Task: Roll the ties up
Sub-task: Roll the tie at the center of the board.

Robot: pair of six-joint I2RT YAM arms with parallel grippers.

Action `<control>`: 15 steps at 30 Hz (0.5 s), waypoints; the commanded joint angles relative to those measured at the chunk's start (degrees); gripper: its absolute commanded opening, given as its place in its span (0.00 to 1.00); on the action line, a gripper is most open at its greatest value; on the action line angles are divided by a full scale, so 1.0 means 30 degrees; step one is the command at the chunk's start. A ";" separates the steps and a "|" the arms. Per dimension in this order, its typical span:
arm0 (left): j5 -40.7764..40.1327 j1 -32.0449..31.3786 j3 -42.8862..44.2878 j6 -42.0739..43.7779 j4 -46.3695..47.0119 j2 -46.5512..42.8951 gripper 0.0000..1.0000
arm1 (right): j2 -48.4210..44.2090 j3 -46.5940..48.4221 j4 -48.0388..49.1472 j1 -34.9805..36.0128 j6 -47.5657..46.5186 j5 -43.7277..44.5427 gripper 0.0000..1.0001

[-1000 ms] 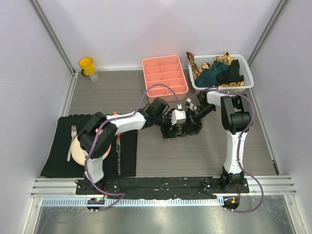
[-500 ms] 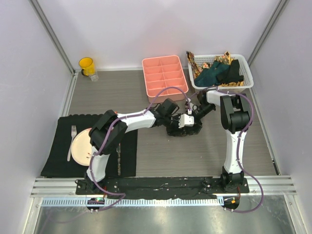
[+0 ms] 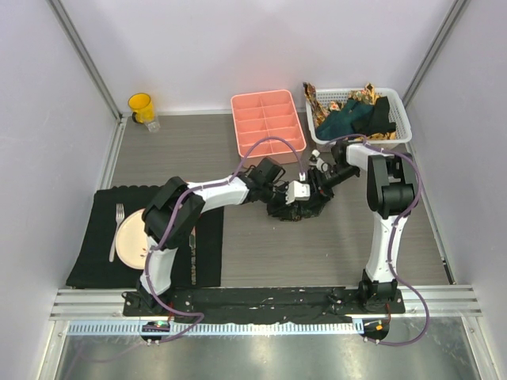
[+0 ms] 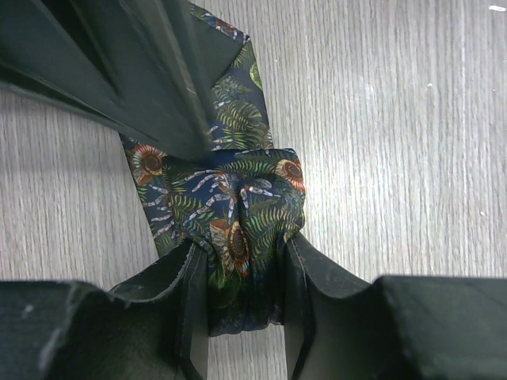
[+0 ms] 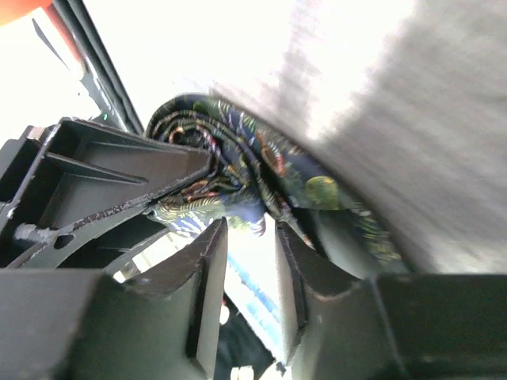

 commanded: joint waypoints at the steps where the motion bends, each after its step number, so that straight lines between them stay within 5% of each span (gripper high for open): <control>1: 0.0603 0.0421 -0.0892 0.0170 -0.1942 0.0436 0.06 | -0.1193 -0.0532 0.3024 -0.0111 0.1420 0.0212 0.33; 8: 0.0458 0.1122 -0.0687 -0.2431 -0.0365 -0.0294 0.08 | 0.0271 -0.1615 0.3177 -0.0111 0.0606 0.3993 0.20; 15: -0.0859 0.1271 0.0099 -0.4606 -0.0528 -0.0971 0.09 | 0.0595 -0.1998 0.3207 -0.0082 0.0106 0.5343 0.19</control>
